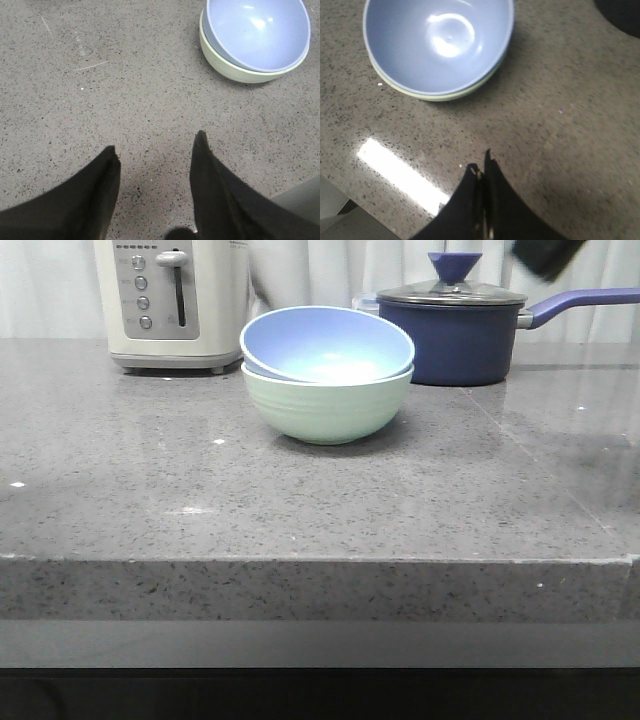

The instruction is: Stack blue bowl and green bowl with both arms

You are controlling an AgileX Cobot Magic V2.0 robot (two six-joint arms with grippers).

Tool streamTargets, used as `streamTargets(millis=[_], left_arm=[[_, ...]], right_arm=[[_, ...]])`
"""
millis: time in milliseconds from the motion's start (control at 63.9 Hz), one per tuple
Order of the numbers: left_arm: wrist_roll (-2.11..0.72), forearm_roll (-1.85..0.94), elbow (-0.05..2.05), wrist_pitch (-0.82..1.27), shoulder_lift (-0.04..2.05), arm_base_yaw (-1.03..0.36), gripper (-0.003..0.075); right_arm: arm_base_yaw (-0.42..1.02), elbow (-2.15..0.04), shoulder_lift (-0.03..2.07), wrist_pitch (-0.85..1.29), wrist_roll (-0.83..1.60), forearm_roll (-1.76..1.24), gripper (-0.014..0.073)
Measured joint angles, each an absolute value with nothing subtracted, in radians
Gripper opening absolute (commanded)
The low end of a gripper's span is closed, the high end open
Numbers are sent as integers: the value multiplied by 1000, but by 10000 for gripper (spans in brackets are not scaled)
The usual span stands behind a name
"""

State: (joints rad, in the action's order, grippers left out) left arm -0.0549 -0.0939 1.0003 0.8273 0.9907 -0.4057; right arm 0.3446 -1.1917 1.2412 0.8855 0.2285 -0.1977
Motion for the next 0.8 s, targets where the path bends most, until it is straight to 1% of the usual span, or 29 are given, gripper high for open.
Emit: streamTargets(millis=[110,219,266,454,611,642,705,720,736,799], left_arm=[[-55,-94,1000,827,991,-406,329],[-55,-94,1000,826,991,-406,322],[-55,-94,1000,826,991,-406,312],[-55,-94,1000,825,991,-406,312],[-55,-94,1000,825,991,-406,307],[-55,-94,1000,825,991,-406,294],[-55,-94,1000,825,991,-406,231],[-55,-94,1000,825,991,-406,211],[-55,-94,1000,825,991,-406,170],[-55,-94,1000,825,991,-406,83]], right_arm=[[345,-1134,1116,896,84,-120,-54],[345,-1067,1002,896,23,-100,-54],[345,-1035,951,896,13,-98,-54],[345,-923,781,896,0,-97,-54],[345,-860,677,902,0,-97,-54],[345,-854,666,902,0,-97,-54],[345,-845,650,903,0,-97,-54],[345,-843,649,903,0,-97,-54],[345,-843,647,903,0,-97,-54],[345,-841,645,903,0,-97,-54]])
